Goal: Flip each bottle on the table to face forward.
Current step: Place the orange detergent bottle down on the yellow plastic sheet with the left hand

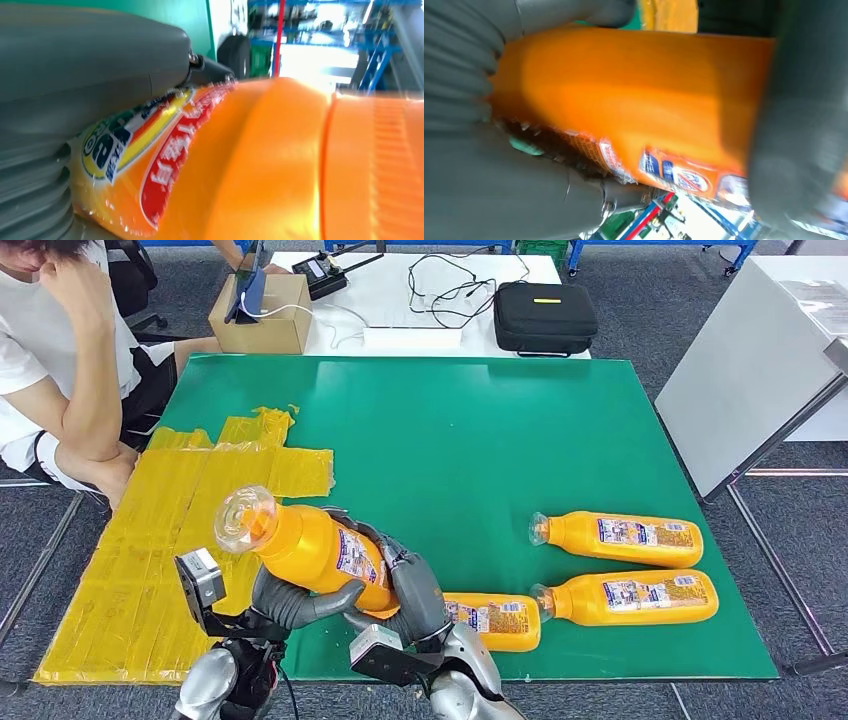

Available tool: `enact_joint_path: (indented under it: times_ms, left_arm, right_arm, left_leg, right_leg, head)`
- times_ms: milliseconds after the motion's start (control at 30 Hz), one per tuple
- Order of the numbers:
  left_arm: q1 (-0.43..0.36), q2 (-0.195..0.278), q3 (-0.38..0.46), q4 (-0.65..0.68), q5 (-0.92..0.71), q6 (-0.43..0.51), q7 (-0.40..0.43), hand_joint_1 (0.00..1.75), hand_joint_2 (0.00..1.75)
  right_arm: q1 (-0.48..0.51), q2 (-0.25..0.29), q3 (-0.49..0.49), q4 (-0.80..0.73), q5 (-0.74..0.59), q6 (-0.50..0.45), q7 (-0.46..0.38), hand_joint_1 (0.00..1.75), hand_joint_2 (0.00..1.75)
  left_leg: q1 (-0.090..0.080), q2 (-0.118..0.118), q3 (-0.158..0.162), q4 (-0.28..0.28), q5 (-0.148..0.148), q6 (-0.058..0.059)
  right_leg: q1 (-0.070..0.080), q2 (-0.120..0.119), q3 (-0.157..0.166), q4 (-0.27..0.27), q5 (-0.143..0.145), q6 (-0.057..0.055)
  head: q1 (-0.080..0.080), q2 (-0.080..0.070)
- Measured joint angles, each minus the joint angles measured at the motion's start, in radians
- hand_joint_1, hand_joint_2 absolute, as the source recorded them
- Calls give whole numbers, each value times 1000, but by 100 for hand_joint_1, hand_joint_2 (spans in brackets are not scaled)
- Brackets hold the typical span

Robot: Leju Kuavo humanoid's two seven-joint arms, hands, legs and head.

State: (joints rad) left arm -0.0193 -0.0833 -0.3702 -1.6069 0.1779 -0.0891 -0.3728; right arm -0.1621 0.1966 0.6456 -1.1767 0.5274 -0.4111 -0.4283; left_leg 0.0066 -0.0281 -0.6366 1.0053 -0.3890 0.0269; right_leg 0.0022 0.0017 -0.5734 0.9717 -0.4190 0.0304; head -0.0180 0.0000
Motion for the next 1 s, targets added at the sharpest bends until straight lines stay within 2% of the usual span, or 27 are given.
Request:
enact_joint_path:
  times_ms: [133,267,400,500,600,733,867,1000]
  left_arm:
    - [2,5,4,-28,-174,130,-65,175,175]
    - [-1,23,21,-59,-526,326,-53,175,175]
    - [-17,43,41,-67,-875,455,42,175,175]
    - [-39,51,56,-56,-1195,512,170,175,175]
    - [-78,61,65,-8,-1449,496,311,175,175]
    - [-166,83,79,128,-1571,426,435,175,175]
    - [-263,104,97,294,-1608,378,489,175,175]
    - [-313,115,106,391,-1613,374,497,175,175]
  right_arm:
    - [49,-20,-25,-124,-32,-31,-25,0,175]
    - [107,-55,-65,-294,-20,-56,-42,0,175]
    - [159,-85,-110,-441,-3,-75,-55,0,175]
    - [191,-98,-142,-526,6,-93,-72,0,175]
    - [211,-105,-167,-594,-9,-102,-94,0,175]
    - [215,-111,-190,-663,-41,-97,-120,0,175]
    - [211,-112,-197,-706,-50,-93,-126,0,175]
    - [209,-112,-200,-727,-52,-91,-127,0,175]
  left_leg:
    - [0,0,-1,0,0,0]
    - [0,0,-1,0,0,0]
    - [0,0,-1,0,0,0]
    - [0,0,-1,0,0,0]
    - [0,0,-1,0,0,0]
    - [0,0,-1,0,2,-1]
    - [0,0,-1,0,3,-1]
    - [0,0,-1,0,3,-2]
  right_leg:
    - [0,0,0,0,0,0]
    - [0,0,0,0,0,0]
    - [0,0,-1,0,0,0]
    - [0,0,-1,0,0,0]
    - [0,0,-1,0,1,-1]
    - [0,0,-1,0,2,-3]
    - [0,0,-1,1,2,-3]
    - [0,0,-1,2,2,-3]
  head:
    - [0,0]
    - [0,0]
    - [0,0]
    - [0,0]
    - [0,0]
    - [0,0]
    - [0,0]
    - [0,0]
